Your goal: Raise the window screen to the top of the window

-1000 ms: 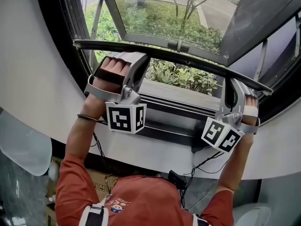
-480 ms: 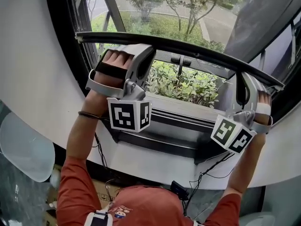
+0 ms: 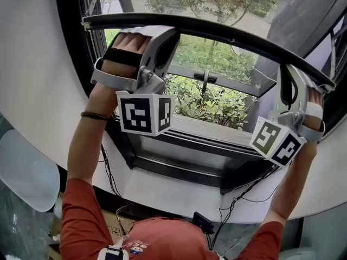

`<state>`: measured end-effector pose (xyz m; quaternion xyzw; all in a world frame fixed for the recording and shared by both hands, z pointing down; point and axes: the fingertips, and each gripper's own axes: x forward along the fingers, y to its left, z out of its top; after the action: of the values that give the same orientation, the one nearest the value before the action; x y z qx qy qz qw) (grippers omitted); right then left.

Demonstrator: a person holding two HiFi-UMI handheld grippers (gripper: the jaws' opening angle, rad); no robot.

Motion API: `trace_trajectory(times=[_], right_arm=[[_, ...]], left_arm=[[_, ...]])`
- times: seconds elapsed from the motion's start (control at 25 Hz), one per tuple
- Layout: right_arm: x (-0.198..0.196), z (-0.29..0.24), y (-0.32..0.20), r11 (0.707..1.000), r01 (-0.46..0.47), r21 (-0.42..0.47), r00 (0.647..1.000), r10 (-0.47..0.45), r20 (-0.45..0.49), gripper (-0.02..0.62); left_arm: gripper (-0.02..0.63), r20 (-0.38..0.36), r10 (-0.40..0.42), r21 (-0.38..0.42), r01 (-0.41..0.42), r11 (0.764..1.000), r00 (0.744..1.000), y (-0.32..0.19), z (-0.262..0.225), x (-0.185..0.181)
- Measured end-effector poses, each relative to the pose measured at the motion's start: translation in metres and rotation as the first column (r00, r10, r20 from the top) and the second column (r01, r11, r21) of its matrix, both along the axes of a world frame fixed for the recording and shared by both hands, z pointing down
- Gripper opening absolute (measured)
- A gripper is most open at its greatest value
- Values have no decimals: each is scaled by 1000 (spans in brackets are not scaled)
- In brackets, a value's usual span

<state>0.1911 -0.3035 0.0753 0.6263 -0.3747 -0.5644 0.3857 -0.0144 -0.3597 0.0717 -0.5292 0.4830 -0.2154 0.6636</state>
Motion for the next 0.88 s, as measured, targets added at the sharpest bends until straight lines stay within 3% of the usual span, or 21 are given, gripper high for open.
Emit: trace_trajectory(times=[0.88], right_arm=[[5, -106, -9, 991, -15, 130, 998, 22, -54, 38]], left_arm=[[35, -40, -29, 132, 34, 991, 999, -6, -106, 4]])
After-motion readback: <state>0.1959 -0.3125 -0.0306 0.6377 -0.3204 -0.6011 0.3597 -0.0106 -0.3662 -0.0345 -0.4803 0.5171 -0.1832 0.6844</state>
